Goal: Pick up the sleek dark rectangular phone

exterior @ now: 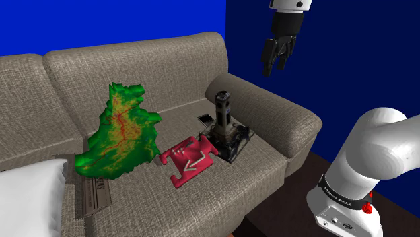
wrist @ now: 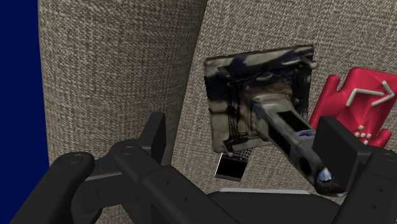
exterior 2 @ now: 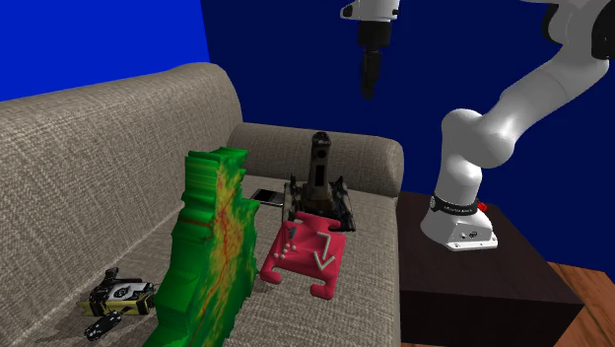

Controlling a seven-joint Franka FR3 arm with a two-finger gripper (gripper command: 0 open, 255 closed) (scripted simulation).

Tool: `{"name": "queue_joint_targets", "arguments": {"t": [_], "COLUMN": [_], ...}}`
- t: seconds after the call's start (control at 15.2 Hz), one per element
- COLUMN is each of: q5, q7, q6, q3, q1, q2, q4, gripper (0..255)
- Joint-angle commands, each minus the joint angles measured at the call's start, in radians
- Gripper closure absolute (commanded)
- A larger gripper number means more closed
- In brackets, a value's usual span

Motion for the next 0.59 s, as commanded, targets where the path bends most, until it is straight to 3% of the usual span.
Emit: {"name": "queue_joint_targets", "arguments": {"t": [0.0,0.53], "q5": [0.0,0.02], "q7": [0.0,0.029], "q6": [0.0,0.249], "q3": [0.0,0.032], "q1": [0.0,-0.004], "q2": [0.0,0.238], "q4": [0.0,-0.027], "gripper": [0,0]}}
